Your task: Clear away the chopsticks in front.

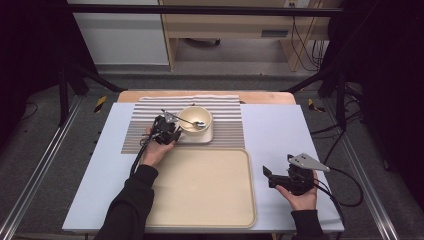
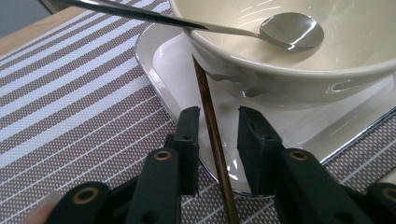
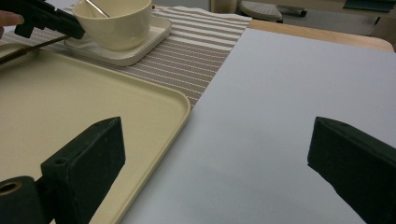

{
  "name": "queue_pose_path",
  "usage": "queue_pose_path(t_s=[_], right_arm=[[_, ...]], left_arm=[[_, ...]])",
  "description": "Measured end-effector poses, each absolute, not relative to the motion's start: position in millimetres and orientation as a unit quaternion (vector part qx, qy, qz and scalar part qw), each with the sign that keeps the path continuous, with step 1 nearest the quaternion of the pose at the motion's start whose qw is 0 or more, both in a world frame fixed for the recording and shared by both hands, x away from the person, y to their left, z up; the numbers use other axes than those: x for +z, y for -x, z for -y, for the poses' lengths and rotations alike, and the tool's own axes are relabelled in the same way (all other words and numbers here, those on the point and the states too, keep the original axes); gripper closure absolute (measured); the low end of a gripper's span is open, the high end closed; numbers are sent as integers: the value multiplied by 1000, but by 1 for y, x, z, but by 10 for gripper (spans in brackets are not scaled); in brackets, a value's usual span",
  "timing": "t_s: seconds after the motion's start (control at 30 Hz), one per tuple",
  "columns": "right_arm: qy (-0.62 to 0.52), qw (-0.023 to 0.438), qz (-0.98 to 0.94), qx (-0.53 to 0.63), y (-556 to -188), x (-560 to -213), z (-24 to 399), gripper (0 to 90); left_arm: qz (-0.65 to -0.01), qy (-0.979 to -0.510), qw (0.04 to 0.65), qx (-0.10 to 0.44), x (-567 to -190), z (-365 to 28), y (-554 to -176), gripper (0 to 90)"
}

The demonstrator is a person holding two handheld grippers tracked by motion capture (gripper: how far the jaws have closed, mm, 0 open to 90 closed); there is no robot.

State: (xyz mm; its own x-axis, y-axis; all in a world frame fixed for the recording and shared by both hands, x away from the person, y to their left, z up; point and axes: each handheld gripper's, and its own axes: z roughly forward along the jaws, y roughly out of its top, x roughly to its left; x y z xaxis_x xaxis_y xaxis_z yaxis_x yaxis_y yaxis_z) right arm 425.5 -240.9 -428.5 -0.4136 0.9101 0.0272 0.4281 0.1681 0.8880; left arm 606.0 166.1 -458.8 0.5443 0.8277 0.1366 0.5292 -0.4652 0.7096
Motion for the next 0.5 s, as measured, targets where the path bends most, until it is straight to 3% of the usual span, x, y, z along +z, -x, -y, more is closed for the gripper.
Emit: queue_pose_path(t_s=[0.23,0.5], right_arm=[[-468,271,-715,442,-426,-429,240,43],[-468,271,-716,441,-426,-429,240,44]], left_arm=[[-423,-817,313,236,-461,-167,-608,814],[-441,-805,317,237,-460,-168,-608,839]])
